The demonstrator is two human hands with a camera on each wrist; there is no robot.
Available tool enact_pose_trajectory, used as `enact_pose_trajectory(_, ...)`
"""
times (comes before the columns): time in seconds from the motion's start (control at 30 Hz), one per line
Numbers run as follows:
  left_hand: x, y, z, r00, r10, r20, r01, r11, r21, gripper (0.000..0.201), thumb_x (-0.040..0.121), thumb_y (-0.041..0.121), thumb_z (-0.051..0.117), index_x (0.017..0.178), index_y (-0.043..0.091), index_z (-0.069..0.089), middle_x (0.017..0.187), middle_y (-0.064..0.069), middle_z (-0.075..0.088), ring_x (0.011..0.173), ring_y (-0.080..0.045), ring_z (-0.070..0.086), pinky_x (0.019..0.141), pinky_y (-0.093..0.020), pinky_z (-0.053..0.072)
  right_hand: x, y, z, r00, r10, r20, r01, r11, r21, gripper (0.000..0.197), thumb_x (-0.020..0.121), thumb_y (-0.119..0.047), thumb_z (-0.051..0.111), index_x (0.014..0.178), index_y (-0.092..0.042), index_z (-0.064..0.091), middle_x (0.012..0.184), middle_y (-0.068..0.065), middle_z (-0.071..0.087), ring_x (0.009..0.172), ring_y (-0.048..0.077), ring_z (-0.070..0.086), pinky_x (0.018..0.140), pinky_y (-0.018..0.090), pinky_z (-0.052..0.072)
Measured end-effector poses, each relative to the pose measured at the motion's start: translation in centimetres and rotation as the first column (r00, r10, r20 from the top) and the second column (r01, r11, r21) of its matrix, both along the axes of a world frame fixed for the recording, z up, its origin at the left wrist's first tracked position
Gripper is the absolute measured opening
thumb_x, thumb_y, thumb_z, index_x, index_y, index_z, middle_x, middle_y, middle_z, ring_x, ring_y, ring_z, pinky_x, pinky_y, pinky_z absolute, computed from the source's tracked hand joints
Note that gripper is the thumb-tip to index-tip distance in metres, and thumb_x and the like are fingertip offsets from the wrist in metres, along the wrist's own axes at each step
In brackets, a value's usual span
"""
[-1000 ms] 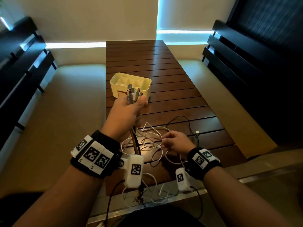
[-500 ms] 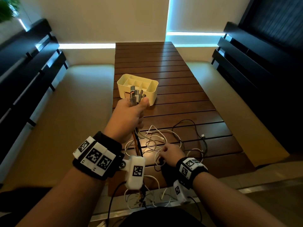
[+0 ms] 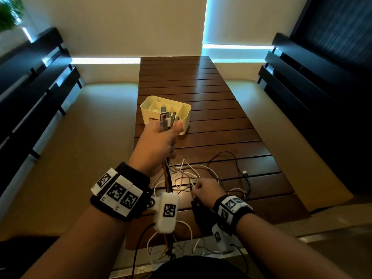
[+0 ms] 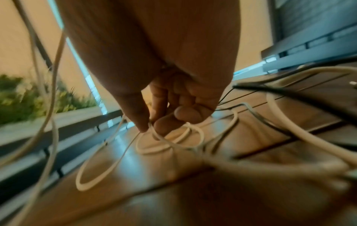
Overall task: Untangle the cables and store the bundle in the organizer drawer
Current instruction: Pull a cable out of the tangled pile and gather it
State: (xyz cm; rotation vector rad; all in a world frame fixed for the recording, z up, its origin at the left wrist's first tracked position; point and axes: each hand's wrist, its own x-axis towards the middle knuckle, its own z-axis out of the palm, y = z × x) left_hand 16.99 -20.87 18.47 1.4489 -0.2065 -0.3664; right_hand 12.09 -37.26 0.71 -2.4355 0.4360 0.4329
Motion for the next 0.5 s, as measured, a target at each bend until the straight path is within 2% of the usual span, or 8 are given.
enact_pose_trajectory(0.07,0.0,-0.2,-0.1,1.0,0.005,0.0,-0.005,1.0,-0.013,0.043,0.102,0.026,0.053,0.118,-0.014,0.051,0.056,0.003,0.033,0.047,-0.01,0.027,0.043,-0.023,0.028,0.2,-0.9,1.4,0.977,-0.174,0.123,0.142,0.963,0.23,0.011,0.09,-0.026,0.068,0.083,-0.018,0.067,0.087,0.001,0.069,0.079,0.016,0.066,0.073,0.031,0.057)
enact_pose_trajectory(0.13,0.1,-0.5,-0.1,1.0,0.016,0.004,-0.016,1.0,-0.013,0.043,0.102,0.027,0.053,0.118,-0.013,0.051,0.057,0.002,0.034,0.048,-0.011,0.027,0.044,-0.024,0.028,0.3,-1.6,3.2,0.939,-0.274,0.206,0.173,0.897,0.406,0.008,0.09,-0.026,0.069,0.085,-0.02,0.067,0.085,0.0,0.071,0.077,0.014,0.067,0.076,0.033,0.059)
enact_pose_trajectory(0.3,0.5,-1.2,-0.3,0.998,0.059,0.018,-0.058,0.998,-0.01,0.041,0.102,0.027,0.053,0.119,-0.01,0.051,0.054,0.005,0.037,0.044,-0.008,0.03,0.042,-0.022,0.032,-0.1,-2.8,7.6,0.856,-0.39,0.34,0.081,0.75,0.657,0.007,0.095,-0.017,0.063,0.09,-0.015,0.068,0.084,0.001,0.074,0.073,0.014,0.063,0.071,0.036,0.053)
enact_pose_trajectory(0.4,0.7,-1.7,-0.4,0.998,0.06,0.024,-0.059,0.998,-0.021,0.037,0.102,0.028,0.053,0.117,-0.006,0.053,0.056,0.004,0.035,0.045,-0.009,0.03,0.042,-0.021,0.033,-0.4,-3.4,9.7,0.818,-0.446,0.362,0.004,0.635,0.772,0.008,0.096,-0.009,0.06,0.093,-0.012,0.067,0.084,0.002,0.074,0.071,0.01,0.062,0.064,0.026,0.05)
enact_pose_trajectory(0.5,0.7,-2.2,-0.6,0.998,0.046,0.039,-0.045,0.999,-0.024,0.028,0.102,0.029,0.053,0.109,0.002,0.056,0.055,0.005,0.036,0.046,-0.009,0.031,0.043,-0.023,0.034,-0.3,-3.9,11.0,0.809,-0.465,0.359,-0.051,0.553,0.832,0.009,0.096,-0.007,0.059,0.095,-0.013,0.066,0.087,0.006,0.075,0.076,0.014,0.065,0.065,0.026,0.05)
